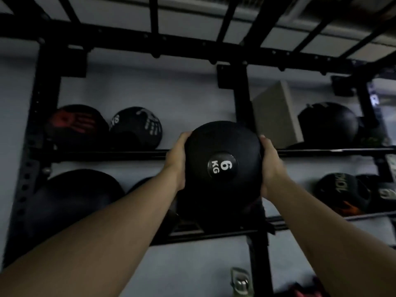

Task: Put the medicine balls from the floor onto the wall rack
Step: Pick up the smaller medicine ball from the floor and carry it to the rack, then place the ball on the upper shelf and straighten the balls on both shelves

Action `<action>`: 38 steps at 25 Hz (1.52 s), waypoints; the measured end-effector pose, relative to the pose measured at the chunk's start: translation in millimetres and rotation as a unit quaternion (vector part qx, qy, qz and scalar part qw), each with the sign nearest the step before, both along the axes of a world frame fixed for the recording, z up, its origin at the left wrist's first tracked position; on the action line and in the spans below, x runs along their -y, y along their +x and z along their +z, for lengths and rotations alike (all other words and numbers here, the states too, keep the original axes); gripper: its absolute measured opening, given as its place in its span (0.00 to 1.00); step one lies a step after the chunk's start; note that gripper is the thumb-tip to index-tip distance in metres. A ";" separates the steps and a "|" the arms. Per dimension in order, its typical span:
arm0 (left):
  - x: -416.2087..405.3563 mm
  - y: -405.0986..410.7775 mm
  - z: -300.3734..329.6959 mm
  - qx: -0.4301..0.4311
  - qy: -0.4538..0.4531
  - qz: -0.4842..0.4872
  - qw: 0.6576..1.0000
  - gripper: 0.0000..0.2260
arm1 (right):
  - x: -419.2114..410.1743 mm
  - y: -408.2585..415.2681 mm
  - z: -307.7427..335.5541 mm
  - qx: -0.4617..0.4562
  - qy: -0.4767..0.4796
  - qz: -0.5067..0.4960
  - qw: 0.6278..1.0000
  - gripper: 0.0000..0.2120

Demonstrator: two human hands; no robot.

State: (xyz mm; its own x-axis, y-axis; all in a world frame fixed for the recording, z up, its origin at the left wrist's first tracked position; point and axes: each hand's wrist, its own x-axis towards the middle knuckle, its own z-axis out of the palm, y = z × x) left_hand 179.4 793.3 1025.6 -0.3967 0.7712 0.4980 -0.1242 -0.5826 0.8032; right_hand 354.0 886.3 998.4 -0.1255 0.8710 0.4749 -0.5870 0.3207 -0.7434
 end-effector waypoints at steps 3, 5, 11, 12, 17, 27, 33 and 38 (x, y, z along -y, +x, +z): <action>-24.2 -34.1 37.6 -0.022 0.036 0.042 0.998 0.19 | -36.1 -38.5 36.9 -0.025 0.024 0.016 0.999 0.32; -48.7 -51.5 60.8 -0.039 0.064 0.059 0.995 0.17 | -68.4 -61.0 60.6 -0.033 0.049 0.042 0.997 0.32; -123.4 -81.9 103.9 -0.056 0.123 0.114 0.984 0.15 | -164.3 -109.1 125.6 -0.051 0.132 0.096 0.985 0.26; -134.2 -88.4 110.8 -0.060 0.130 0.125 0.982 0.15 | -178.4 -119.1 135.8 -0.054 0.143 0.105 0.983 0.26; -182.3 -135.7 148.6 -0.057 0.159 0.192 0.967 0.19 | -229.4 -176.7 177.5 -0.064 0.187 0.135 0.971 0.26; -270.6 -230.1 203.3 -0.069 0.205 0.256 0.942 0.09 | -314.3 -259.4 208.6 -0.071 0.170 0.153 0.971 0.24; -295.8 -252.5 217.4 -0.136 0.257 0.267 0.919 0.06 | -331.2 -277.2 215.0 -0.157 0.256 0.009 0.954 0.06; -315.0 -240.3 237.1 -0.246 0.276 0.374 0.851 0.05 | -353.1 -273.9 213.9 -0.141 0.303 -0.108 0.937 0.07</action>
